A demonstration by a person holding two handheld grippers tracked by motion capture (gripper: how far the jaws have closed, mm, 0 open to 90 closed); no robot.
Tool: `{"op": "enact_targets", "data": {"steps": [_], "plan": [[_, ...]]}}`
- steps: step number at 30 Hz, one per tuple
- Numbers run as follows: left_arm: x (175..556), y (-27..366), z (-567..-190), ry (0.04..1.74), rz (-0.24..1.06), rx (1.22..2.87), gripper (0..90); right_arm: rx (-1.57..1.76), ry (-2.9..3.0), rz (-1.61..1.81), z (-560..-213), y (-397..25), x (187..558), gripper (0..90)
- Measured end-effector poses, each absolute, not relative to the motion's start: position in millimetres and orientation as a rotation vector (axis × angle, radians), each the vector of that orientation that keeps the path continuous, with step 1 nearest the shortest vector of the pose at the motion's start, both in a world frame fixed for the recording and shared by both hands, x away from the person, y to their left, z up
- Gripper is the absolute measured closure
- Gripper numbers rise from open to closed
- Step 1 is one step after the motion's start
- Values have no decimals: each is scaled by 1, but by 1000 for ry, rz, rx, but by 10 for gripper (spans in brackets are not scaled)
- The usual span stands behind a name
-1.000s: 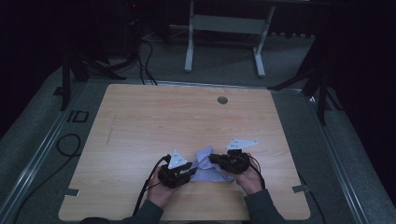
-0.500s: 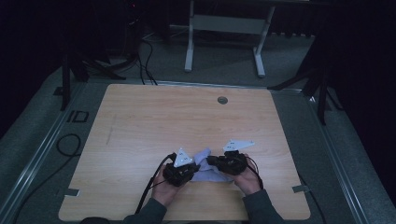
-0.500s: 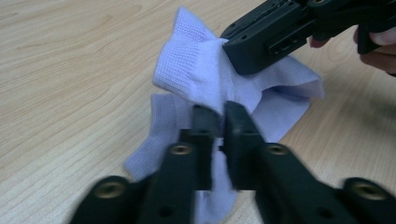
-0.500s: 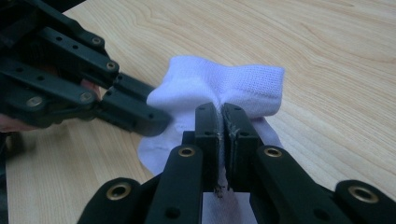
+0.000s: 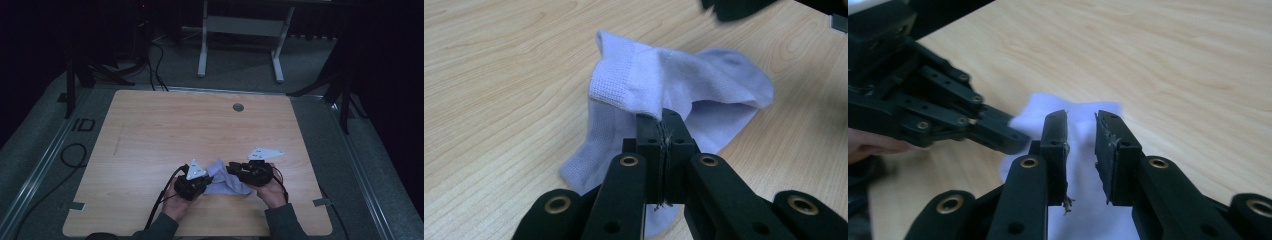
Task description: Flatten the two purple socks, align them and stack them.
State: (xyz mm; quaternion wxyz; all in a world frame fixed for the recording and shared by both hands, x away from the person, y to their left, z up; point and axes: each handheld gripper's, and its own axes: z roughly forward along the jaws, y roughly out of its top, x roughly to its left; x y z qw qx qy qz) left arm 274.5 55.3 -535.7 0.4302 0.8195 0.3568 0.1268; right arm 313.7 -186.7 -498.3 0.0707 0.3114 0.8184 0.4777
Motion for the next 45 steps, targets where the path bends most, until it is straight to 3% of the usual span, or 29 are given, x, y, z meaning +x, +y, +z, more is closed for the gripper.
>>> {"op": "enact_targets", "data": {"steps": [11,18,45], "plan": [[274,58,-538,903,314,2047,890,1026,2424,1236,-505,-217,299,743],[275,59,-538,908,314,2050,890,1055,2481,1060,-529,-221,301,817],[277,76,-546,984,283,2065,888,1159,2509,1030,-553,-226,309,843]]}}
